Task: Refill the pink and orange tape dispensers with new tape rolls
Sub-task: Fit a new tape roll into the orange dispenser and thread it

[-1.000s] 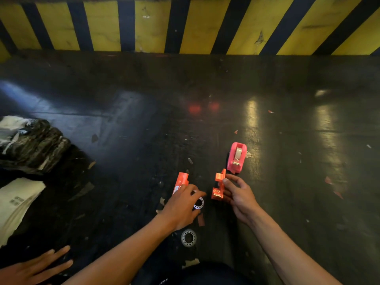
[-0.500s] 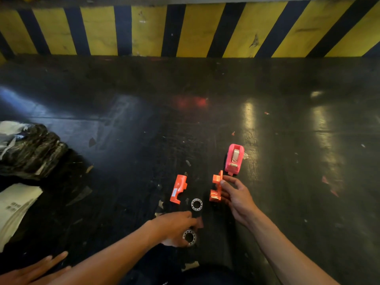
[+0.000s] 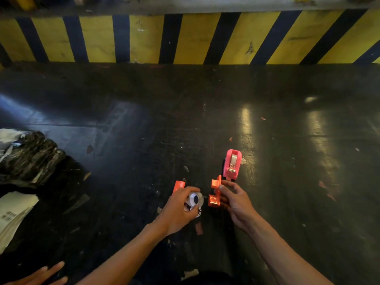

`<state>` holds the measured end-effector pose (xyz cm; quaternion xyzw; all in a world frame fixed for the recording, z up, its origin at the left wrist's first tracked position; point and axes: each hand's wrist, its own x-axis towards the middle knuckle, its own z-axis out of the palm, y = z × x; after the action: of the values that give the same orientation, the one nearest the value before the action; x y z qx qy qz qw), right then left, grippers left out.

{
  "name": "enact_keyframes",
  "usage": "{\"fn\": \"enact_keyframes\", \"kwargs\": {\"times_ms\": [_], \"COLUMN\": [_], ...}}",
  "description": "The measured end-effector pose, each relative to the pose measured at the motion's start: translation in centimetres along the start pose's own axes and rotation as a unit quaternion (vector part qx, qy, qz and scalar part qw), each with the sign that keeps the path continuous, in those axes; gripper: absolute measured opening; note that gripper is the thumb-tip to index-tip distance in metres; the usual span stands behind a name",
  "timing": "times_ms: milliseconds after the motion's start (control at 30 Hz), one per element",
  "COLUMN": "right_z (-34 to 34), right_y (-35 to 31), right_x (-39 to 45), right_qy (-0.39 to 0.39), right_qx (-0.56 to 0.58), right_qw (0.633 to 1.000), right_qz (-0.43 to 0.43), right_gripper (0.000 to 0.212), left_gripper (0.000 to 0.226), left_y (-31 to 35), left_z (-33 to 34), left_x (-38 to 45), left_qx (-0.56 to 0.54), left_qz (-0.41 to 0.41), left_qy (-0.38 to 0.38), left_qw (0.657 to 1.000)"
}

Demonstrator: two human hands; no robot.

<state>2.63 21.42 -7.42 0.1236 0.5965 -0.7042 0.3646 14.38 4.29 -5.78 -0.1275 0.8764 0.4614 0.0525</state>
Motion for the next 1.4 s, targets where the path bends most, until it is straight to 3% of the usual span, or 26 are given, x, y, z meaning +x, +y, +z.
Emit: {"fn": "enact_keyframes", "kwargs": {"times_ms": [233, 367, 533, 700, 867, 1033, 1267, 1400], "right_z": [0.7, 1.3, 1.5, 1.5, 1.2, 0.9, 0.5, 0.5], "right_y": [-0.4, -0.4, -0.3, -0.8, -0.9, -1.0, -1.3, -1.3], "right_x": [-0.6, -1.0, -1.1, -1.5, -1.4, -1.2, -0.9, -0.8], "right_qy": [-0.046, -0.082, -0.094, -0.103, -0.106, -0.118, -0.140, -0.155], "right_qx": [0.004, 0.009, 0.030, 0.019, 0.024, 0.027, 0.014, -0.006], "right_qw": [0.999, 0.996, 0.995, 0.993, 0.993, 0.992, 0.990, 0.988], "right_qz": [-0.010, -0.024, -0.031, -0.047, -0.047, -0.041, -0.023, -0.004], "right_gripper": [0.027, 0.028, 0.034, 0.039, 0.038, 0.042, 0.046, 0.040], "left_gripper": [0.037, 0.023, 0.031, 0.022, 0.012, 0.020, 0.047, 0.043], "left_y": [1.3, 2.2, 2.9, 3.5, 3.8, 3.5, 3.4, 3.2], "left_z": [-0.4, -0.1, -0.1, 0.3, 0.0, -0.6, -0.8, -0.5], "left_x": [1.8, 2.4, 3.0, 2.7, 2.6, 2.5, 2.5, 2.6], "left_qx": [-0.176, -0.279, -0.415, -0.317, -0.226, -0.234, -0.259, -0.193], "left_qz": [-0.106, -0.152, -0.194, -0.143, -0.096, -0.082, -0.061, -0.036], "left_qy": [0.136, 0.157, 0.158, 0.118, 0.109, 0.057, 0.059, 0.044], "left_qw": [0.969, 0.935, 0.875, 0.930, 0.963, 0.967, 0.962, 0.980]}}
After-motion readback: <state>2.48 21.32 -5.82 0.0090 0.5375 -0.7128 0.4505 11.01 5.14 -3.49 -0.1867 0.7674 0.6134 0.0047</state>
